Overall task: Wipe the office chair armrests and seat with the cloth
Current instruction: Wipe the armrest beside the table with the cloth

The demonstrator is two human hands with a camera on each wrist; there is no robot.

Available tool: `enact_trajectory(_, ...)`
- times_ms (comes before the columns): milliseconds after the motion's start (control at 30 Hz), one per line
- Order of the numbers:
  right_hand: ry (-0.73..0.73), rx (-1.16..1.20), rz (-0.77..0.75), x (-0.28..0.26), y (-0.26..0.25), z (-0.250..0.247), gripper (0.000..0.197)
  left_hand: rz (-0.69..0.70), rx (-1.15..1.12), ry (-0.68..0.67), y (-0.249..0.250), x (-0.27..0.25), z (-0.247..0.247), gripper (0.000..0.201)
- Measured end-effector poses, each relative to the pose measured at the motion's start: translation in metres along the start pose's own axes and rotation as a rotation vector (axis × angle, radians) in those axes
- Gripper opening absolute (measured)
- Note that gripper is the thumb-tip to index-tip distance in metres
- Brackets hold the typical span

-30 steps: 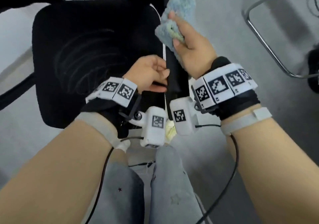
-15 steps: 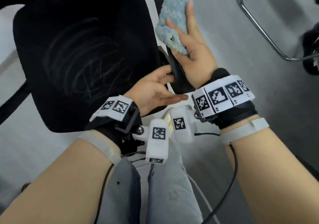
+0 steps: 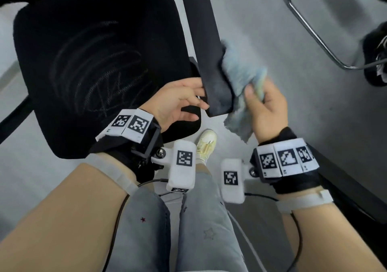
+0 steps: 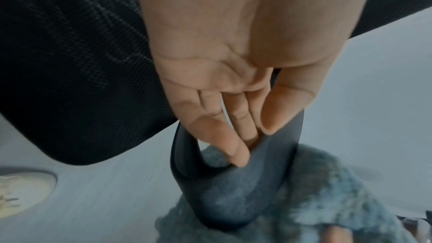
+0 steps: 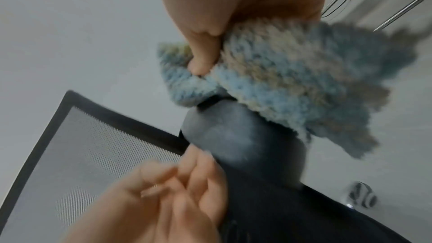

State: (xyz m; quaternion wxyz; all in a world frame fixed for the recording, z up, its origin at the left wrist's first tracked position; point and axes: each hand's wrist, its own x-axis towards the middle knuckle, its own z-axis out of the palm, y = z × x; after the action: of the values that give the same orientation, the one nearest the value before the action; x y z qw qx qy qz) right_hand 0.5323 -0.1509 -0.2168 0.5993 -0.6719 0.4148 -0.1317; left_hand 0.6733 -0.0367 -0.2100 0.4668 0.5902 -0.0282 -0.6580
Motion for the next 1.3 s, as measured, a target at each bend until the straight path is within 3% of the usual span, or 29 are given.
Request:
enact_trajectory(67, 0.126, 0.006, -0.043, 0.018, -0.014, -0.003, 0.014, 0.001, 0.016, 0.017, -0.003, -0.001, 0.000, 0.044)
enact_trajectory(133, 0.128, -0.012, -0.124, 0.043, -0.030, 0.001, 0.013, 0.008, 0.012, 0.020, -0.006, -0.002, 0.000, 0.042)
enact_trajectory(233, -0.045, -0.199, -0.204, 0.078, -0.048, 0.022, 0.016, 0.004, -0.136, -0.036, -0.011, -0.002, -0.001, 0.050)
enact_trajectory(300, -0.156, -0.370, -0.265, 0.086, -0.045, 0.038, 0.016, -0.016, -0.237, -0.068, -0.011, -0.003, -0.001, 0.071)
enact_trajectory(400, -0.165, -0.408, -0.259, 0.066, -0.027, 0.043, 0.013, -0.031, -0.273, -0.080, -0.009, 0.000, -0.002, 0.099)
enact_trajectory(533, -0.182, -0.268, -0.225, 0.022, -0.005, 0.023, 0.015, -0.064, -0.234, -0.053, -0.002, 0.004, -0.007, 0.109)
enact_trajectory(633, -0.225, -0.162, -0.075, 0.002, -0.004, 0.016, 0.021, -0.072, -0.179, -0.051, -0.002, 0.004, -0.008, 0.107)
enact_trajectory(700, -0.099, -0.070, -0.009, 0.007, -0.010, 0.019, 0.024, -0.067, -0.175, -0.029, -0.005, 0.001, -0.006, 0.103)
enact_trajectory(800, 0.098, -0.097, -0.083, 0.041, -0.038, 0.027, 0.023, -0.041, -0.178, -0.026, -0.012, -0.002, -0.001, 0.091)
enact_trajectory(867, 0.116, -0.166, -0.141, 0.073, -0.052, 0.037, 0.032, -0.031, -0.229, 0.004, -0.015, -0.003, 0.002, 0.080)
enact_trajectory(933, 0.036, -0.180, -0.114, 0.098, -0.056, 0.049, 0.035, -0.042, -0.280, 0.025, -0.014, -0.004, 0.004, 0.075)
enact_trajectory(1033, -0.252, -0.274, -0.075, 0.100, -0.046, 0.053, 0.008, -0.018, -0.264, -0.009, -0.014, -0.006, 0.003, 0.078)
enact_trajectory(1100, -0.373, -0.278, -0.115, 0.083, -0.039, 0.041, 0.024, 0.009, -0.223, -0.043, -0.014, -0.008, 0.004, 0.078)
enact_trajectory(1200, -0.336, -0.243, -0.186, 0.041, -0.019, 0.024, 0.022, 0.031, -0.208, -0.072, -0.016, -0.009, 0.005, 0.080)
enact_trajectory(1300, -0.262, -0.113, -0.129, -0.003, 0.007, 0.020, 0.034, 0.033, -0.227, -0.095, -0.017, -0.010, 0.007, 0.083)
